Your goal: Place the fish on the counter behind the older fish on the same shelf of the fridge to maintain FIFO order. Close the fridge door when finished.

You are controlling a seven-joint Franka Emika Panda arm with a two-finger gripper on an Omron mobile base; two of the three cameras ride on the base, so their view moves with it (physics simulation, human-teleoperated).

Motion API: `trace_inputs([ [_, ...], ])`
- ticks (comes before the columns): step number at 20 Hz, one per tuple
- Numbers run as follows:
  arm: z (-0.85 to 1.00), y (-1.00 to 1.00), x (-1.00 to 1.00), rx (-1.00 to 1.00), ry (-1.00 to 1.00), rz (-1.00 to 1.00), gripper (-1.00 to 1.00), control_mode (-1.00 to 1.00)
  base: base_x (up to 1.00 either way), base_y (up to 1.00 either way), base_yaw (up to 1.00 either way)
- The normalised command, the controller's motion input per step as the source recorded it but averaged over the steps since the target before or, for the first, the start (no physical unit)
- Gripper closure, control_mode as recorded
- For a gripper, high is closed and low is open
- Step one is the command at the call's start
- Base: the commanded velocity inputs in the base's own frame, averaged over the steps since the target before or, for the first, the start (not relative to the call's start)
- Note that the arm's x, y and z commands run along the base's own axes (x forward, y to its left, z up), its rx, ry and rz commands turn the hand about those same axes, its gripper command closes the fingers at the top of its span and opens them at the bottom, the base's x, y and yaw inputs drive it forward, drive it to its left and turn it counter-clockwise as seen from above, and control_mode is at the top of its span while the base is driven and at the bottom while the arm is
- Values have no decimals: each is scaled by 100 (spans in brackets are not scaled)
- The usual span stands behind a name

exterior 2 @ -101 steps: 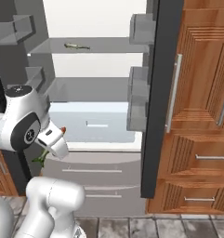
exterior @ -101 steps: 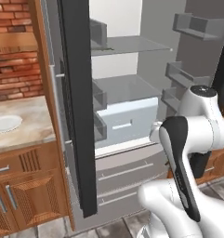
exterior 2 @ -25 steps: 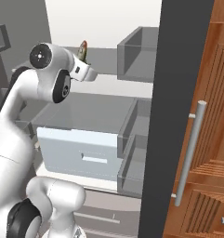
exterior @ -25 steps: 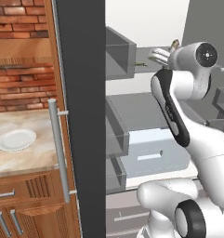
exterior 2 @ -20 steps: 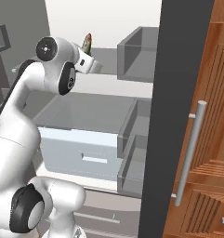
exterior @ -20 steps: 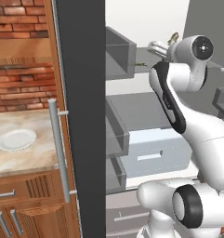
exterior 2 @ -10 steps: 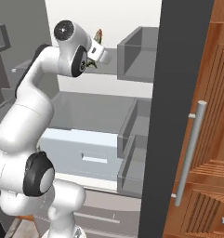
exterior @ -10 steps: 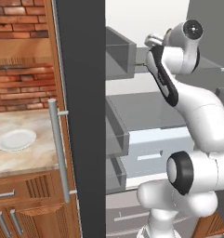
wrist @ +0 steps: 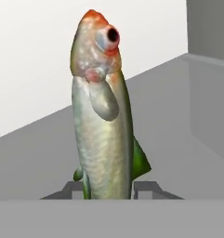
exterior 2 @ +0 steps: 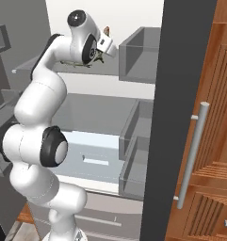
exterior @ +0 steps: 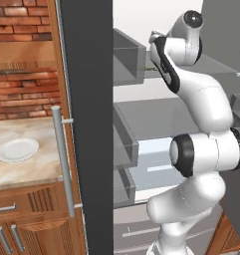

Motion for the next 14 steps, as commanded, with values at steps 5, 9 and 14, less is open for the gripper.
trace_inputs([
  [5, -19, 0, 56, 0, 0, 0, 100, -100, 0, 0, 0],
  [9, -22, 0, 61, 0, 1, 0, 100, -100, 0, 0, 0],
  [14, -26, 1, 53, 0, 1, 0, 100, -100, 0, 0, 0],
])
